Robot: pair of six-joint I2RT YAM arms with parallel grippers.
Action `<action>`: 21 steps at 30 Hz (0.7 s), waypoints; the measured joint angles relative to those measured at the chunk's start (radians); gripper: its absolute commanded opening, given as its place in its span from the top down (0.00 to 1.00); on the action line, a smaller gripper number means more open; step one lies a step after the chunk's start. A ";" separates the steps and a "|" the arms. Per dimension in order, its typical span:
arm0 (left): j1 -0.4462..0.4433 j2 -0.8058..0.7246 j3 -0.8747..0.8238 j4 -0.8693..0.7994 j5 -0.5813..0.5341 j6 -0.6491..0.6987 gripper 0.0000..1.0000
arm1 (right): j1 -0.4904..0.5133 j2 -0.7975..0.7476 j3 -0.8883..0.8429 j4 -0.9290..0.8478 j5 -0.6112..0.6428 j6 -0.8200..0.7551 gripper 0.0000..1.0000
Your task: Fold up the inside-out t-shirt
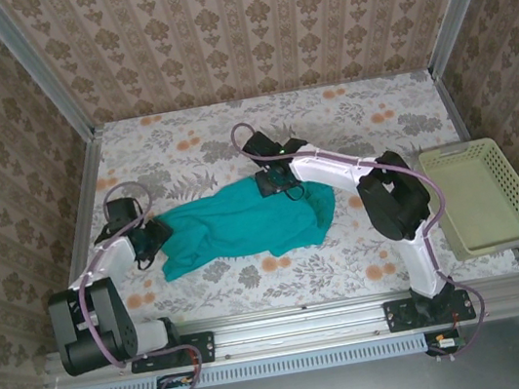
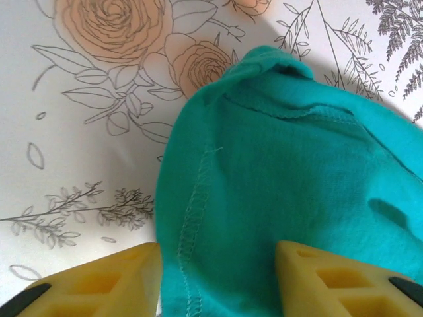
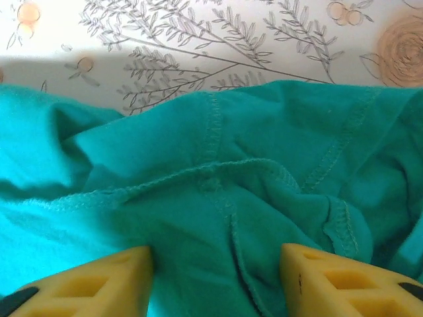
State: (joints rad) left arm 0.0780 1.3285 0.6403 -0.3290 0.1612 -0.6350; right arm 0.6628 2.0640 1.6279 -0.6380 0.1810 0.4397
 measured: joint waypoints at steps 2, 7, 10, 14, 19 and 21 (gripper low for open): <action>-0.001 0.019 0.016 0.008 0.008 0.000 0.70 | -0.002 0.000 0.006 0.001 -0.006 -0.002 0.80; -0.013 0.040 0.058 0.020 0.022 -0.001 0.93 | -0.012 -0.002 0.008 0.002 -0.011 -0.017 1.00; -0.020 0.040 0.094 0.020 0.029 -0.002 1.00 | -0.024 -0.020 0.006 0.002 -0.012 -0.018 1.00; -0.032 0.035 0.164 -0.002 0.034 -0.001 1.00 | -0.041 -0.096 0.001 0.002 -0.010 -0.026 1.00; -0.051 -0.015 0.350 -0.093 0.033 -0.001 1.00 | -0.060 -0.227 0.034 -0.026 0.003 -0.051 1.00; -0.055 -0.053 0.447 -0.121 0.029 0.003 1.00 | -0.071 -0.284 0.060 -0.036 0.019 -0.065 1.00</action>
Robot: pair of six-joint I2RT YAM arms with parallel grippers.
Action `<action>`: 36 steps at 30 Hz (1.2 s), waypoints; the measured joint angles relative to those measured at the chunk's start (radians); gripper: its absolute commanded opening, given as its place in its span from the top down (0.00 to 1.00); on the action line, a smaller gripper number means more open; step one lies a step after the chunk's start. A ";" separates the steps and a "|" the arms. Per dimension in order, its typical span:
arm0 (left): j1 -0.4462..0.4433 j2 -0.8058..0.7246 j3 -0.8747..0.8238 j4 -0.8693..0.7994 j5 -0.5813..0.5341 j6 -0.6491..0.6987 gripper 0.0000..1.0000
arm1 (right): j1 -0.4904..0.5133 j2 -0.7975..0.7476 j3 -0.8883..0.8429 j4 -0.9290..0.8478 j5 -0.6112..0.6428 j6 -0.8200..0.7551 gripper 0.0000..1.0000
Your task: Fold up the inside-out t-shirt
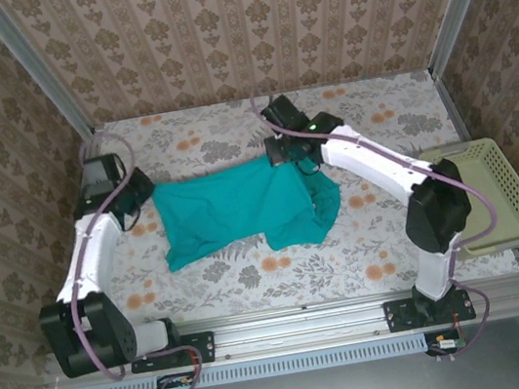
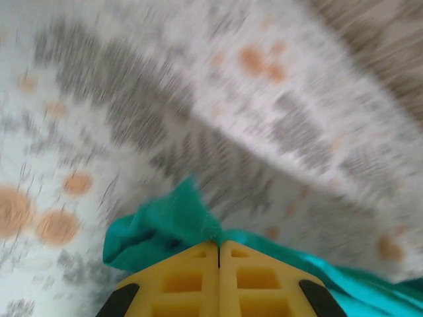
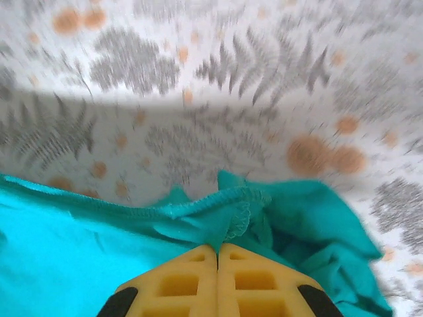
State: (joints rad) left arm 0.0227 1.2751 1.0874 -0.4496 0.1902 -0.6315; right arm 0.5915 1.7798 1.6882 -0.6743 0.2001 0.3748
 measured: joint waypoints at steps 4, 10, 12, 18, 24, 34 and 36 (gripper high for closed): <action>-0.023 -0.159 0.112 -0.014 -0.054 0.019 1.00 | -0.018 -0.185 -0.010 0.005 0.032 -0.028 1.00; -0.080 -0.488 -0.063 -0.003 -0.098 0.021 1.00 | 0.016 -0.544 -0.304 0.122 0.028 -0.028 0.97; -0.082 -0.543 -0.182 -0.016 -0.109 0.017 1.00 | 0.053 -0.594 -0.436 0.156 0.027 -0.014 0.94; -0.080 -0.570 -0.559 -0.115 -0.130 -0.002 1.00 | 0.192 -0.471 -0.819 0.195 0.009 0.078 0.59; -0.067 -0.573 -0.663 -0.153 -0.124 -0.009 1.00 | 0.163 -0.511 -0.915 0.145 -0.006 0.173 0.41; -0.060 -0.594 -0.663 -0.141 -0.127 -0.009 1.00 | -0.070 -0.498 -0.890 0.208 -0.079 0.252 0.40; -0.060 -0.599 -0.663 -0.141 -0.127 -0.009 1.00 | -0.084 -0.449 -0.880 0.221 -0.087 0.260 0.40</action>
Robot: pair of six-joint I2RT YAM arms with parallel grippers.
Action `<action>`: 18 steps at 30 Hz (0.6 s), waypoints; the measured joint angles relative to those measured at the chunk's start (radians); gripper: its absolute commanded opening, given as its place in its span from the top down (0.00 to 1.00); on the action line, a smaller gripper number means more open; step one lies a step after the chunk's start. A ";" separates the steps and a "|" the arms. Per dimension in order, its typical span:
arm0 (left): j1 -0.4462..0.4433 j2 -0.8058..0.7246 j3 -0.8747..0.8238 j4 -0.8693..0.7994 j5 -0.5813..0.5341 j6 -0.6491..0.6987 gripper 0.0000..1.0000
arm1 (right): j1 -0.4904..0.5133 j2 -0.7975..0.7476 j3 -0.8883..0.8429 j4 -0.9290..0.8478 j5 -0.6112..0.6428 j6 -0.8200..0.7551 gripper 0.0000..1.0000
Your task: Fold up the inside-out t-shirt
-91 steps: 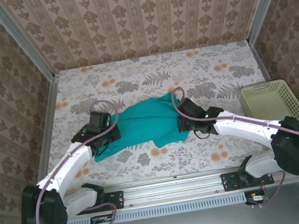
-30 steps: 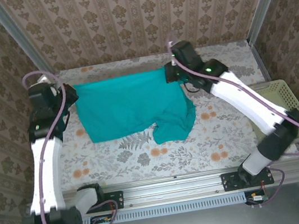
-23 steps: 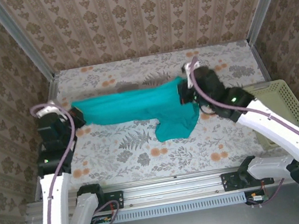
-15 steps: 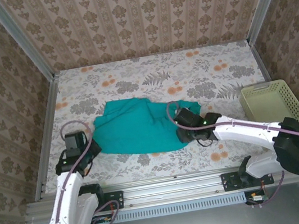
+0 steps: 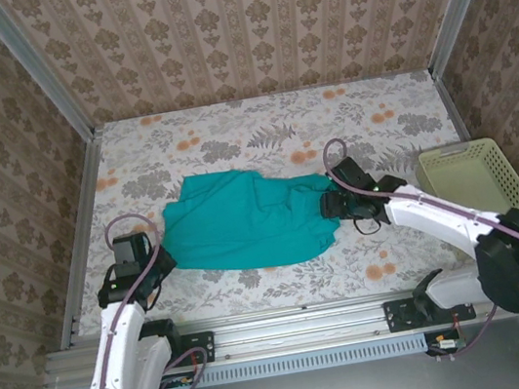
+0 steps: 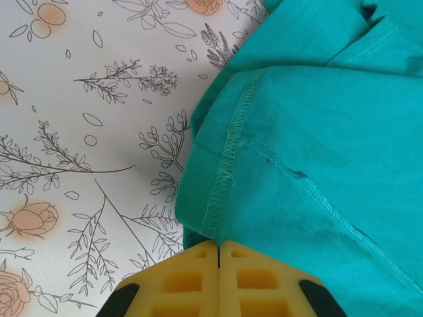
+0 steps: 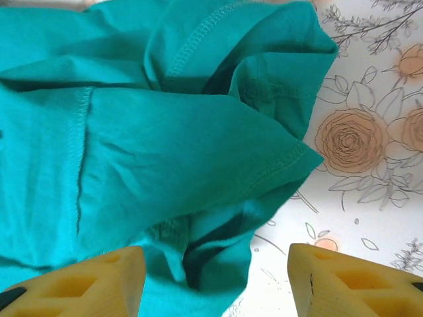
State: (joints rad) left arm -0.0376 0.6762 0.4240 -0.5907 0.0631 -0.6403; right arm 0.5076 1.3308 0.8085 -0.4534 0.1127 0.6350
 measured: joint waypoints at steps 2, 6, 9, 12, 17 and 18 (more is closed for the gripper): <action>0.000 -0.001 0.000 0.000 0.000 0.000 1.00 | -0.021 0.035 0.005 0.014 -0.014 0.005 0.40; 0.000 -0.003 0.000 0.003 0.000 0.000 1.00 | -0.043 0.109 0.028 0.048 -0.048 0.005 0.40; 0.000 -0.001 0.000 0.013 0.002 0.000 1.00 | -0.043 0.170 0.058 0.074 -0.074 0.005 0.47; 0.000 0.013 0.001 0.018 0.006 0.000 1.00 | -0.043 0.207 0.076 0.090 -0.087 0.000 0.64; 0.000 0.032 0.016 0.018 0.012 0.000 1.00 | -0.040 0.227 0.117 0.079 -0.067 -0.016 0.98; 0.000 0.035 0.025 0.018 0.013 0.000 1.00 | -0.031 0.227 0.134 0.060 -0.039 -0.019 1.00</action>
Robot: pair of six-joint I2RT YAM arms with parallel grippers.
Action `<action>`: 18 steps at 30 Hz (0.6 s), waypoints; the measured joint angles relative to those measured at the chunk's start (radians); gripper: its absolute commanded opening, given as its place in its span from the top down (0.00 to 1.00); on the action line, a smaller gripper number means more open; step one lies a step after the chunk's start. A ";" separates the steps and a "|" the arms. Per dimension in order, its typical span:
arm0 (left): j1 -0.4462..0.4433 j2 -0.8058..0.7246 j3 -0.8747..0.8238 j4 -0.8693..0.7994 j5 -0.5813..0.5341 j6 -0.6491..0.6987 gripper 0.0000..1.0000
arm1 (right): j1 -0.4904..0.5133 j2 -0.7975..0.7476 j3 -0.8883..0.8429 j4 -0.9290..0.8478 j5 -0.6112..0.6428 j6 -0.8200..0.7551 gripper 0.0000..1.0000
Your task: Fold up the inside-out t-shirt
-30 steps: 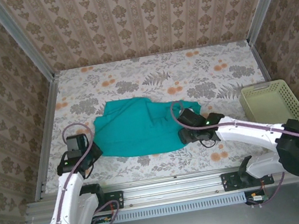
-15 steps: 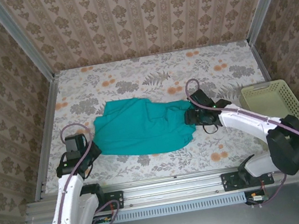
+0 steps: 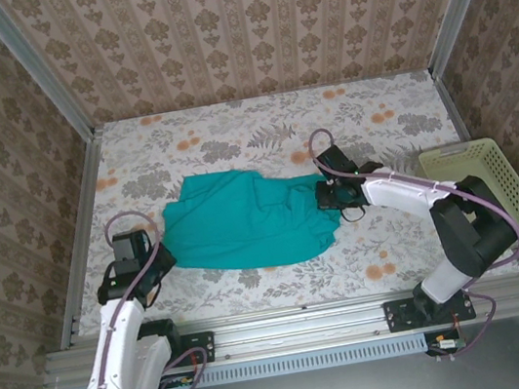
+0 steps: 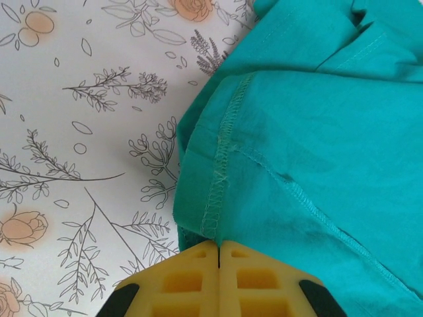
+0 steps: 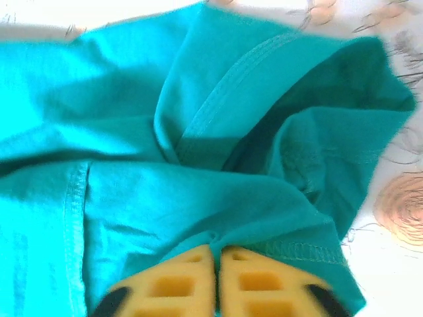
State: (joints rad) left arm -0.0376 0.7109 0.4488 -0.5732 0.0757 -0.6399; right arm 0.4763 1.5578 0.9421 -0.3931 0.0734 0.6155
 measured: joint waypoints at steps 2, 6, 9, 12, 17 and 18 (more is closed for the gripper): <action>0.000 0.009 0.030 -0.003 0.005 0.000 1.00 | 0.019 -0.001 0.044 -0.048 0.072 -0.015 1.00; 0.000 0.060 0.150 -0.017 0.006 0.000 1.00 | 0.058 -0.058 0.142 -0.162 0.182 -0.064 1.00; 0.000 0.129 0.312 -0.022 0.006 0.000 1.00 | 0.062 -0.167 0.266 -0.248 0.246 -0.121 1.00; 0.000 0.182 0.500 -0.014 0.004 0.001 1.00 | 0.061 -0.290 0.426 -0.293 0.289 -0.174 1.00; -0.002 0.151 0.718 0.027 0.003 0.006 1.00 | 0.074 -0.500 0.619 -0.328 0.295 -0.229 1.00; -0.003 0.128 0.729 0.034 0.003 0.006 1.00 | 0.084 -0.532 0.632 -0.335 0.295 -0.234 1.00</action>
State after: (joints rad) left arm -0.0402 0.8391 1.1774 -0.5392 0.0788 -0.6338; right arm 0.5602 1.0260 1.5742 -0.7284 0.3683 0.3817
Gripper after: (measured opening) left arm 0.043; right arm 0.065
